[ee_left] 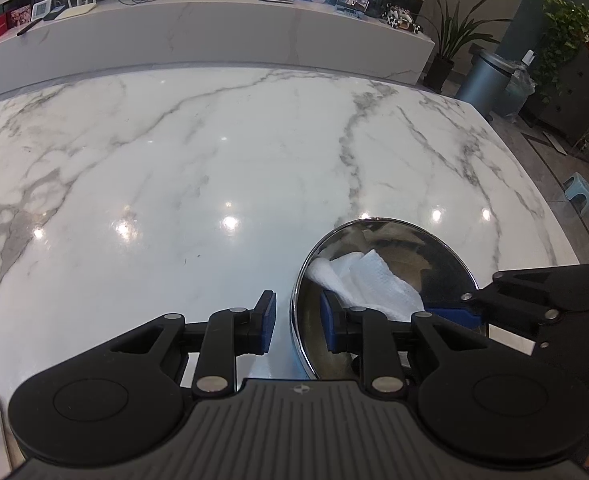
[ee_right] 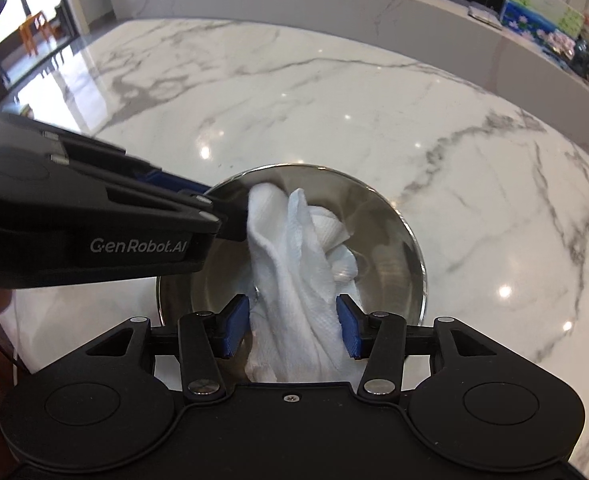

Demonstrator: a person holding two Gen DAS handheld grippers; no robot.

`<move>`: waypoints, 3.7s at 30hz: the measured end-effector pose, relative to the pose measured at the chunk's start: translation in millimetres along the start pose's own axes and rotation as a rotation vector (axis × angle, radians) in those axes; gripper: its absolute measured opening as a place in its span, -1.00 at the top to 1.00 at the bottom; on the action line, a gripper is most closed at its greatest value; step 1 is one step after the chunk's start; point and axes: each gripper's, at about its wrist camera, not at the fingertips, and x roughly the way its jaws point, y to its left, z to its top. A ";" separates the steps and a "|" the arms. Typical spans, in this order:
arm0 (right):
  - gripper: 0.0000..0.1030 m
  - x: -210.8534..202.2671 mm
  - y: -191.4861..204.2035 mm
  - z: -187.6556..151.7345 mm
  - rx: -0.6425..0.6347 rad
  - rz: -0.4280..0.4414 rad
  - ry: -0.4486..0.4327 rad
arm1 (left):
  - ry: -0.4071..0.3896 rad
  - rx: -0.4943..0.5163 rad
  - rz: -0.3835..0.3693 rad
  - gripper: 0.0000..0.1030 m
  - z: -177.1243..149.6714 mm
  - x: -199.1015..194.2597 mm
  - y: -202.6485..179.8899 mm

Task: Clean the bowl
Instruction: 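Keep wiping the inner wall with the right tool while the left tool holds the rim, then lift the cloth out with the right tool while the left tool sets the bowl down, then lower the white cloth onto the table beside the bowl and open the right tool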

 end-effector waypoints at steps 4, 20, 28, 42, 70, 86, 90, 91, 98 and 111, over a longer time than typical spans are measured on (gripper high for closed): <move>0.29 3.1 -0.9 1.9 0.000 -0.003 0.001 | 0.004 0.000 0.003 0.58 -0.6 1.1 0.1; 0.79 -9.7 -8.0 2.2 0.040 -0.034 -0.075 | 0.005 -0.013 0.017 0.58 -1.5 1.3 3.5; 0.80 -44.7 -21.3 -1.1 0.105 -0.097 -0.214 | -0.015 -0.030 0.012 0.50 -1.4 -0.4 5.3; 0.81 -50.8 -58.4 -19.3 0.183 -0.237 -0.231 | -0.012 -0.018 0.018 0.45 -5.6 -0.2 3.9; 0.27 -48.6 -93.4 -59.8 0.314 -0.256 -0.212 | 0.002 0.008 0.016 0.44 -6.0 4.0 -9.6; 0.27 -22.0 -85.5 -77.3 0.293 -0.169 -0.156 | 0.010 0.003 0.028 0.44 -9.6 6.4 -9.9; 0.16 -23.6 -85.2 -79.3 0.305 -0.149 -0.161 | 0.016 -0.003 0.033 0.41 -12.6 6.3 -7.6; 0.10 -23.9 -84.4 -79.7 0.305 -0.146 -0.162 | 0.015 -0.005 0.034 0.40 -13.1 5.5 -6.9; 0.01 -16.2 -78.1 -81.8 0.288 -0.156 -0.142 | 0.009 -0.012 0.037 0.38 -14.3 3.8 -6.3; 0.00 -43.9 -90.6 -90.0 0.400 -0.181 -0.270 | 0.008 -0.015 0.038 0.34 -14.2 3.8 -6.2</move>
